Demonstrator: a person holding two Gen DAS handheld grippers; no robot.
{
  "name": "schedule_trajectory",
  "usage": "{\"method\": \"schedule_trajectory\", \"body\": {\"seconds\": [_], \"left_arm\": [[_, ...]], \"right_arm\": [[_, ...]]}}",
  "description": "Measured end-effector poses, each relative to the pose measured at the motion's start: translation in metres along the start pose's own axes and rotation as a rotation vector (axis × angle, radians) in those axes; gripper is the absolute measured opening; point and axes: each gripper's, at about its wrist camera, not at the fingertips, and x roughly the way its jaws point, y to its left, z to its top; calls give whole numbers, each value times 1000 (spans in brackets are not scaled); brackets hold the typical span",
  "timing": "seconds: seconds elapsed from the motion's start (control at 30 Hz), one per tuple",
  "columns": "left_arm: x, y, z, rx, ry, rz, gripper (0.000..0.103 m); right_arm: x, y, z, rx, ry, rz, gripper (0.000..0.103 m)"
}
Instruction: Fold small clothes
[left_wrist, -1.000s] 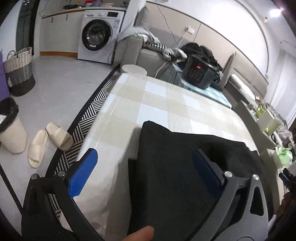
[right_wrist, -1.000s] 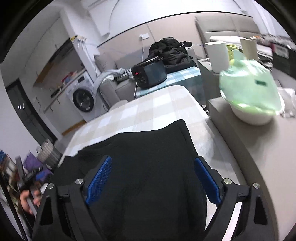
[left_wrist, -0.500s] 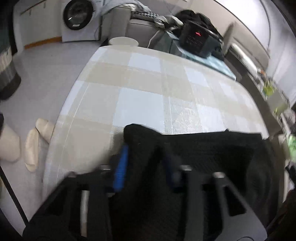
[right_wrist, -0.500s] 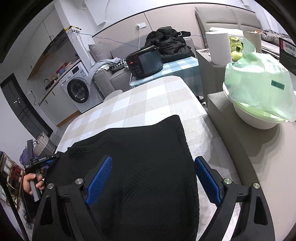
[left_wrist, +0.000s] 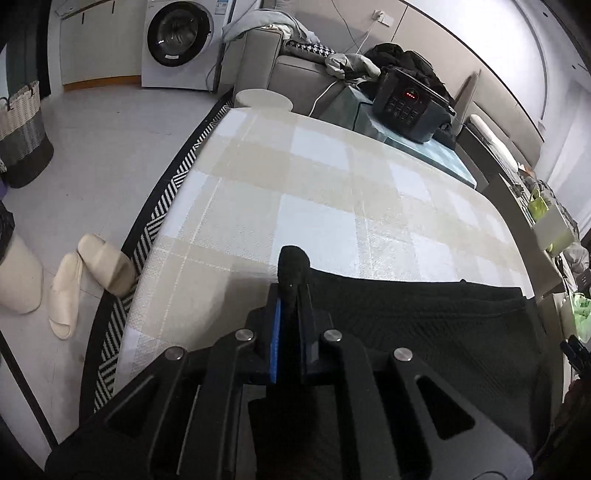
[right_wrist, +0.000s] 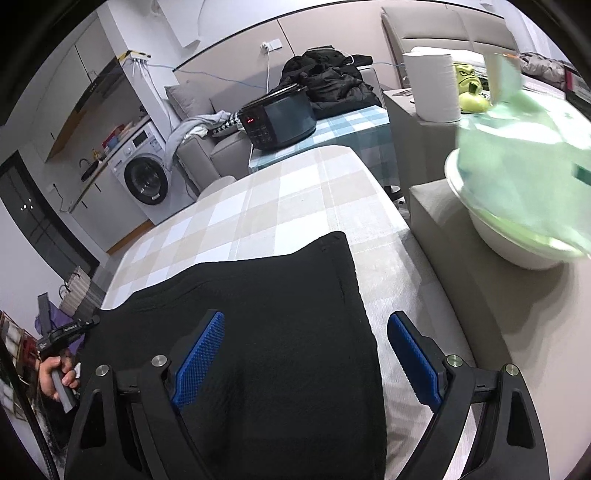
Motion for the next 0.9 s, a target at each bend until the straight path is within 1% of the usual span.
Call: {"method": "schedule_trajectory", "body": {"seconds": [0.1,0.17,0.23,0.3,0.37,0.4,0.43,0.47,0.5,0.53,0.57,0.6,0.8,0.9], "left_arm": [[3,1,-1,-15,12,3,4],[3,1,-3,-18,12,1,4],[5,3,-2,-25,16,-3,4],[8,5,-2,-23,19,-4,4],[9,6,-4,-20,25,-1,4],[11,6,-4,-18,30,2,4],[13,7,-3,-18,34,5,4],[14,7,-3,-19,38,6,4],[14,8,-4,-21,40,7,4],[15,9,-4,-21,41,8,4],[15,9,-4,-23,41,8,4],[14,9,-4,-22,39,6,4],[0,13,-3,-38,4,-6,4],[-5,15,-3,-41,-7,-1,4]], "right_arm": [[18,-2,10,12,16,-24,87],[34,-6,16,28,38,-26,84],[48,-9,20,40,62,-32,77],[61,-11,24,42,85,-31,74],[71,-10,28,29,109,-33,70],[76,-8,30,14,126,-31,61],[82,-7,31,-2,143,-43,49],[85,-5,30,-22,154,-71,43],[88,-2,30,-52,157,-107,33],[89,-1,30,-68,153,-121,23],[88,0,29,-88,146,-130,17],[87,0,30,-94,142,-125,6],[56,6,41,-120,23,-13,5],[50,8,49,-114,-17,-4,5]]}}
